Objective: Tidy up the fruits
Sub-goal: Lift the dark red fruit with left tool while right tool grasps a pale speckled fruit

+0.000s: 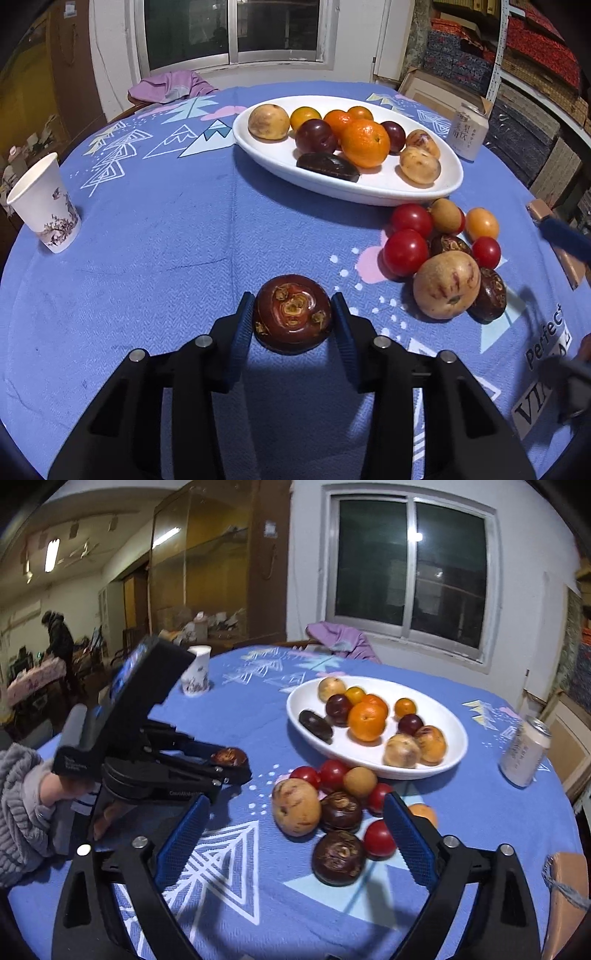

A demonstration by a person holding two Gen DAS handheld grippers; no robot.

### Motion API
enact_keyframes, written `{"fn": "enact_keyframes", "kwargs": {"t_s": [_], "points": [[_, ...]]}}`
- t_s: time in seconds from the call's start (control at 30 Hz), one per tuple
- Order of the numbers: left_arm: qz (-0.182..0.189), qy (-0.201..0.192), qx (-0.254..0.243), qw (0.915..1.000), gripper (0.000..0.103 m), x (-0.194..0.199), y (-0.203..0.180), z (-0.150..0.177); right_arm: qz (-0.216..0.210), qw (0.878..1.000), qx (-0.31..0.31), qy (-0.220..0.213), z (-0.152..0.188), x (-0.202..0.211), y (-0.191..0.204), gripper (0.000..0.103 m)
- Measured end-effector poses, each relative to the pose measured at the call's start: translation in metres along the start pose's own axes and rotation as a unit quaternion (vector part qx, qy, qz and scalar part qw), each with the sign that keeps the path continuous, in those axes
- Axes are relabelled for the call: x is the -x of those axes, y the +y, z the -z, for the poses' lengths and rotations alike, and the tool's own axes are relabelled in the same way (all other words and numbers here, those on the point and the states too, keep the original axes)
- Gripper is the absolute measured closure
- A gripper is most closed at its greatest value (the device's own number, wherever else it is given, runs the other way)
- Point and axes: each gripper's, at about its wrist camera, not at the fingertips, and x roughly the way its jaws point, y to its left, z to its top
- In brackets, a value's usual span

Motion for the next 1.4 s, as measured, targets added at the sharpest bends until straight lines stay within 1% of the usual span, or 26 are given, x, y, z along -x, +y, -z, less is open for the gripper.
{"fn": "enact_keyframes", "kwargs": {"t_s": [0.03, 0.07, 0.13, 0.27, 0.33, 0.4, 0.47, 0.63, 0.77, 0.93, 1.03, 1.13, 1.2, 1.3, 1.4], "points": [[0.0, 0.0, 0.0, 1.0, 0.061, 0.0, 0.0, 0.0, 0.002, 1.0, 0.005, 0.009, -0.001, -0.005, 0.002, 0.019], [-0.001, 0.0, 0.0, 1.0, 0.061, 0.0, 0.001, 0.0, 0.003, 1.0, 0.008, 0.021, -0.002, -0.012, 0.004, 0.022], [0.0, 0.0, 0.001, 1.0, 0.061, 0.0, 0.001, 0.0, -0.002, 0.999, 0.004, 0.041, -0.002, -0.022, 0.004, 0.034], [-0.004, 0.001, -0.002, 1.0, 0.061, 0.0, 0.0, 0.0, -0.006, 0.998, -0.009, 0.055, -0.004, -0.031, 0.001, 0.042], [-0.006, 0.001, -0.004, 1.0, 0.061, -0.001, -0.001, 0.0, -0.01, 0.998, -0.006, 0.065, -0.005, -0.036, 0.004, 0.049], [-0.007, 0.001, -0.005, 1.0, 0.06, -0.001, -0.001, 0.0, -0.01, 0.997, -0.001, 0.078, -0.006, -0.042, 0.007, 0.05], [-0.008, 0.002, -0.005, 0.9999, 0.06, -0.001, -0.002, 0.0, -0.006, 0.997, 0.0, 0.08, -0.006, -0.045, 0.008, 0.051], [-0.009, 0.003, -0.007, 0.9999, 0.06, -0.001, -0.003, 0.0, 0.001, 0.995, -0.011, 0.096, -0.006, -0.054, 0.002, 0.064], [-0.003, 0.002, -0.001, 1.0, 0.061, -0.001, -0.003, 0.0, 0.009, 0.995, 0.002, 0.097, -0.006, -0.055, 0.005, 0.064], [0.011, -0.006, 0.006, 0.9999, 0.061, 0.001, -0.001, 0.0, -0.004, 0.996, -0.019, 0.092, -0.004, -0.05, -0.002, 0.065], [0.02, -0.017, 0.007, 0.9996, 0.061, 0.006, -0.004, 0.002, -0.008, 0.996, -0.026, 0.086, -0.001, -0.043, -0.005, 0.065], [0.018, -0.025, 0.003, 0.9995, 0.061, 0.012, -0.009, 0.004, -0.012, 0.996, -0.037, 0.083, 0.003, -0.035, -0.01, 0.065], [0.011, -0.034, -0.012, 0.9993, 0.061, 0.018, -0.017, 0.006, -0.014, 0.996, -0.046, 0.076, 0.004, -0.028, -0.015, 0.065], [0.0, -0.054, -0.029, 0.9981, 0.061, 0.031, -0.027, 0.002, -0.011, 0.997, -0.068, 0.044, -0.001, -0.005, -0.028, 0.065], [0.007, -0.072, -0.017, 0.9972, 0.061, 0.046, -0.025, -0.014, -0.007, 0.995, -0.095, 0.007, -0.013, 0.017, -0.047, 0.065]]}}
